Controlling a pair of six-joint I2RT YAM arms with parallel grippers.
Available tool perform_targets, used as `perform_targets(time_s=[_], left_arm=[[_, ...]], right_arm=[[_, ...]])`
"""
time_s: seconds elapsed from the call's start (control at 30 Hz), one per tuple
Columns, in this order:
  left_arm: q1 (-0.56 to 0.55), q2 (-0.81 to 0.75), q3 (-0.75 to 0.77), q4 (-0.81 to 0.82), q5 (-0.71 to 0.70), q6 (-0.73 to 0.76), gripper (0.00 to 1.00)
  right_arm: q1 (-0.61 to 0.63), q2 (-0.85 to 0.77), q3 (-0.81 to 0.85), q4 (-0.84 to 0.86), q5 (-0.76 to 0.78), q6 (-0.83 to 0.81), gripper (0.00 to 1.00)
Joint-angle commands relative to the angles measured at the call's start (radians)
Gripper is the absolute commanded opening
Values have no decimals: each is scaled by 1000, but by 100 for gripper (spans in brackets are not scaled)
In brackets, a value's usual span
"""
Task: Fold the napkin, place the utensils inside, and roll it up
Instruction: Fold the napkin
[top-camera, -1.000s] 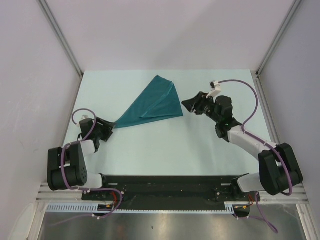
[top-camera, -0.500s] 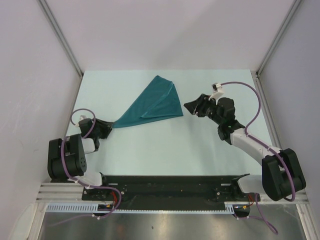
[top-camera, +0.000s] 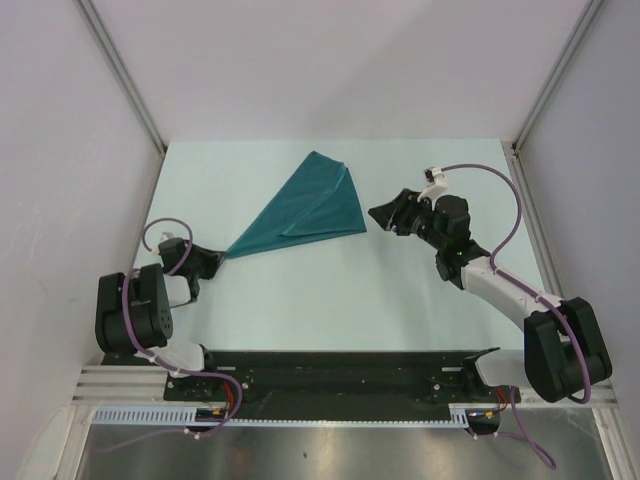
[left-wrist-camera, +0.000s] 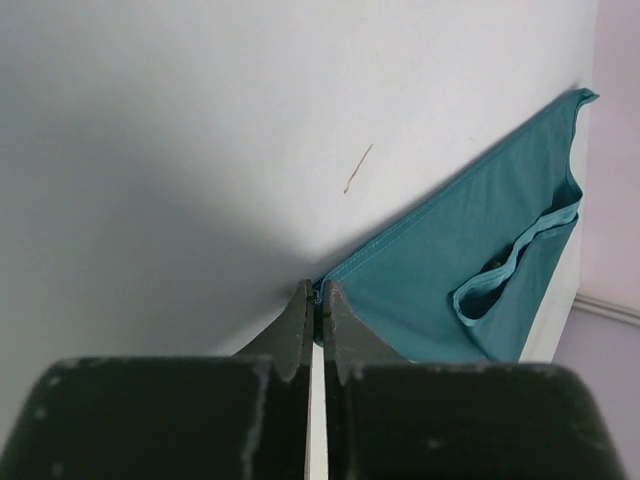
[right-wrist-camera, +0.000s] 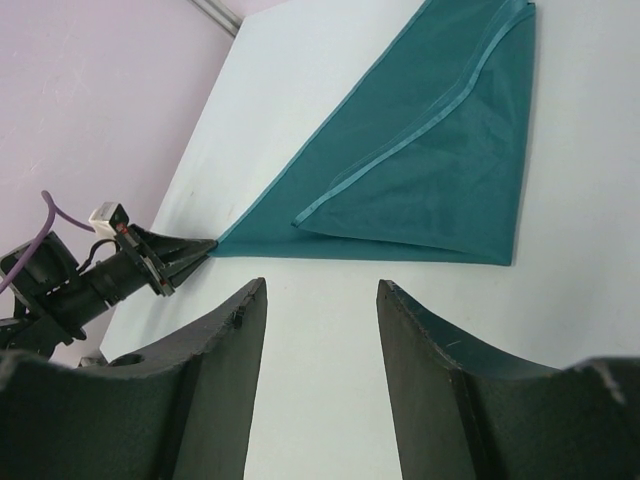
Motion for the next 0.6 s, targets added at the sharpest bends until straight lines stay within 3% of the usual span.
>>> perform_targets(time_s=[0.0,0.17,0.27,0.4,0.57], left_arm=[[5,19,35,40,56,54,0],[-56,23,151,52,108,102,0],[-177,29,286,-46,78,206,0],[-419,117,505,-185,7,348,0],[-640,337,834,-388,-100,562,0]], right_arm=[[-6,-21,-6,10,6,-6,53],[-12,-17,-8,7,-3,-10,53],[-15,-27,-12,1,-4,-12,53],[-27,-40,-23,-8,-11,-13,53],[-48,-92,-49,-36,-12,-19,54]])
